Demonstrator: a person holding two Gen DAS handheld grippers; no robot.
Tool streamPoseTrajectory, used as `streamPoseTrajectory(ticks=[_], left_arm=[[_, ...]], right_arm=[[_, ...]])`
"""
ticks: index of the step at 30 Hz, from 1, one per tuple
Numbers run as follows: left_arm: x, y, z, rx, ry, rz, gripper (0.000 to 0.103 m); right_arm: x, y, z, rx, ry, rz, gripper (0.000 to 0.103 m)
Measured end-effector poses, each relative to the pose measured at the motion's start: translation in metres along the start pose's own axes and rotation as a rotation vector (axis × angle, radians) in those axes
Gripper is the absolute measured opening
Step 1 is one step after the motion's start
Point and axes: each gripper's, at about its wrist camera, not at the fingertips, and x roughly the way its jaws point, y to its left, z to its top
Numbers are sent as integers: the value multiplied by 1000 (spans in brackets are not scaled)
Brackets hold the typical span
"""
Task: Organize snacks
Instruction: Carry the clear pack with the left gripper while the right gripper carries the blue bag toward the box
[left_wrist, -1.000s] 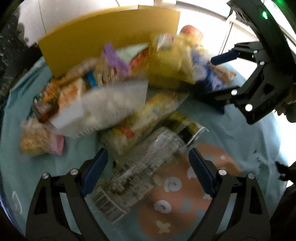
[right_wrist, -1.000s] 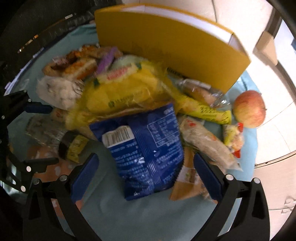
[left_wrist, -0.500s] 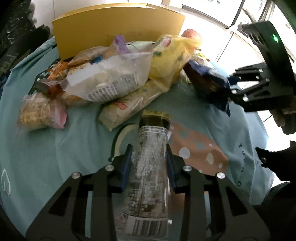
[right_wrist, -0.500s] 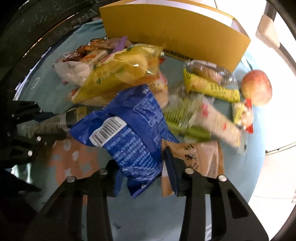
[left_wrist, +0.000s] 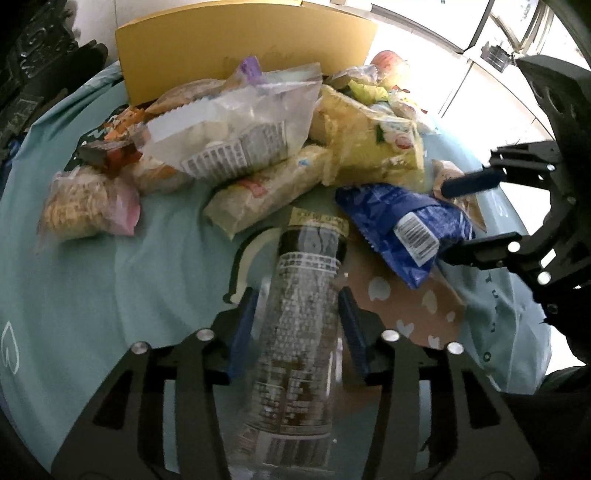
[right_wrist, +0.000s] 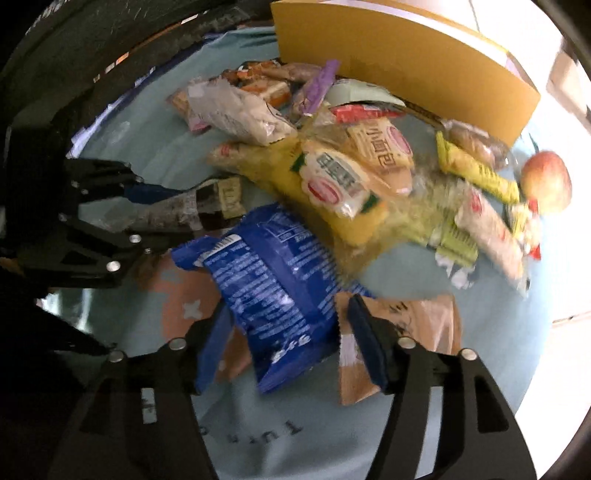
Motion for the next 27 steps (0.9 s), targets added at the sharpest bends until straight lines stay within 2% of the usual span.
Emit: streamPoseTrajectory(ticks=[3, 6, 7, 9, 10, 11, 12, 13, 14, 17, 22, 27], left_arm=[[1, 2, 0, 7, 1, 12, 60], [5, -2, 1, 23, 1, 17, 63], [5, -3, 1, 30, -1, 20, 64], [6, -7, 1, 43, -6, 30, 64], [6, -7, 1, 44, -7, 31, 61], [6, -6, 1, 43, -8, 33, 56], [5, -5, 2, 39, -9, 35, 42], [3, -2, 3, 26, -6, 13, 35], [1, -1, 3, 15, -4, -3, 34], [-7, -2, 4, 17, -20, -15, 32], [-29, -1, 8, -7, -74, -39, 32], [-48, -2, 12, -14, -107, -43, 32]], right_arm=[[9, 3, 5, -60, 14, -58, 71], [19, 12, 14, -114, 9, -125, 84], [24, 13, 16, -122, 10, -130, 92], [36, 13, 19, -95, 37, -101, 95], [40, 12, 20, -73, 59, -63, 93], [46, 10, 19, -35, 91, -1, 84], [45, 11, 20, -29, 79, 5, 79], [41, 12, 21, -10, 71, 46, 70], [38, 10, 22, 21, 64, 79, 61], [24, 4, 21, 104, 37, 177, 48], [2, -5, 7, 213, -2, 288, 38], [-11, -2, -5, 239, -15, 279, 37]])
